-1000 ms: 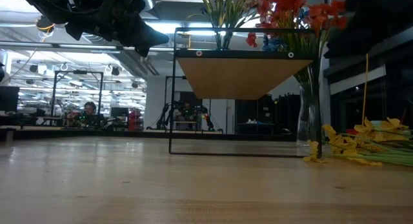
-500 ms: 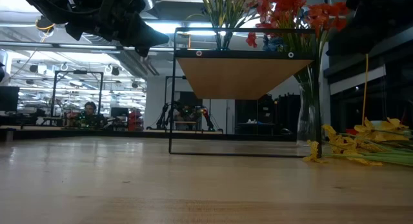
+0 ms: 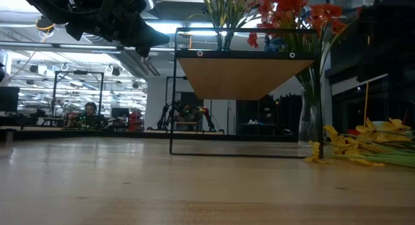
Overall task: Pick and place flowers into a vace then onto a shelf
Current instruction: Put the yellow flowers into the transparent vase
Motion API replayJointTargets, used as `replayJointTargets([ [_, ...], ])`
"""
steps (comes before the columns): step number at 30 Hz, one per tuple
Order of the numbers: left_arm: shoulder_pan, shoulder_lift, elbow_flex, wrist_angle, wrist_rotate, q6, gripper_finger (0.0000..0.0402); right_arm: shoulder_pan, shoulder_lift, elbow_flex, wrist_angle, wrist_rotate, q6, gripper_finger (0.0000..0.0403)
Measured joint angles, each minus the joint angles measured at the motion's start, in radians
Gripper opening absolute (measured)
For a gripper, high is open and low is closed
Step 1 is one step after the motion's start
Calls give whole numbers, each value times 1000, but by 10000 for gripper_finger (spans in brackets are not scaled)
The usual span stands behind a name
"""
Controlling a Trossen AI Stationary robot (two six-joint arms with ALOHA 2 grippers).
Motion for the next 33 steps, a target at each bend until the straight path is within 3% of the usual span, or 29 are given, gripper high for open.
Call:
replayJointTargets([
  [8,0,0,0,0,0,0,5,0,0,0,0,-17,53,242],
  [15,0,0,0,0,0,0,7,0,2,0,0,-118,68,232],
  [19,0,0,0,0,0,0,4,0,28,-1,-1,-132,67,185],
  [28,0,0,0,0,0,0,5,3,154,-2,-1,-217,85,19],
  [33,0,0,0,-2,0,-1,3,71,196,-2,-18,-240,164,12],
])
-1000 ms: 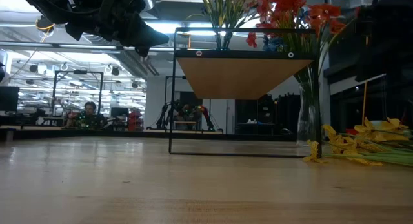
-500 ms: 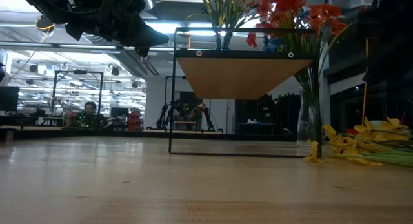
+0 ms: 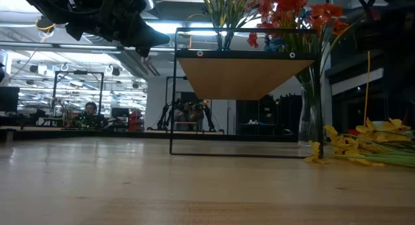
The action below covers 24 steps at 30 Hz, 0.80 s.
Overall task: Pick and place flowers into a vace then onto a shelf
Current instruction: Put the yellow flowers into the transparent vase
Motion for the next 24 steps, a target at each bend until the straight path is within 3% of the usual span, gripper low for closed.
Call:
replayJointTargets([
  [14,0,0,0,-19,-1,0,7,361,45,4,-8,103,328,2],
  [19,0,0,0,-19,-2,0,3,472,149,120,-13,185,317,1],
  [24,0,0,0,-19,-2,-26,3,584,273,270,-138,292,354,1],
])
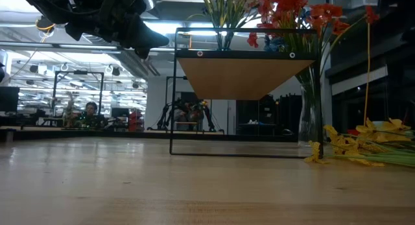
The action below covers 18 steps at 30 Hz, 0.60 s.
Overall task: Pick and place flowers into a vace then onto a shelf
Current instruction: Put the yellow flowers into the transparent vase
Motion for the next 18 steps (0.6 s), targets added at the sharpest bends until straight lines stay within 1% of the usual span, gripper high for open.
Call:
replayJointTargets([
  [3,0,0,0,0,0,0,5,64,76,61,-105,11,122,1],
  [5,0,0,0,0,0,0,5,104,128,98,-134,19,194,1],
  [7,0,0,0,0,0,0,4,143,182,130,-138,21,225,1],
  [10,0,0,0,0,0,0,2,193,268,196,-136,60,233,1],
  [12,0,0,0,0,0,0,2,215,325,241,-136,64,271,1],
  [16,0,0,0,0,0,0,7,234,436,315,-137,62,369,2],
  [18,0,0,0,0,0,0,8,236,498,352,-138,41,386,2],
])
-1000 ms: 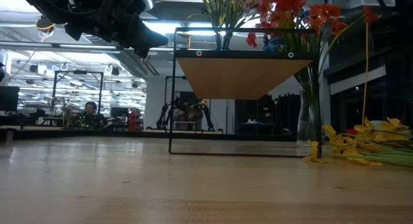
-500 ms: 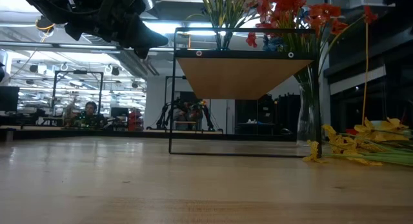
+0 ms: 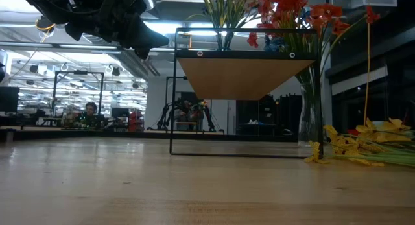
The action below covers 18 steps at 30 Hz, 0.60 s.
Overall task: Pick and place flowers into a vace then onto a shelf
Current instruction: Put the yellow flowers into the transparent vase
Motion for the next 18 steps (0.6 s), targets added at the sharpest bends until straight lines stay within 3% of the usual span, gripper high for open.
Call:
replayJointTargets([
  [9,0,0,0,0,1,0,5,5,232,185,6,46,1,4],
  [14,0,0,0,0,2,0,5,5,304,194,26,47,11,4],
  [18,0,0,0,0,2,-1,3,5,322,194,18,46,110,9],
])
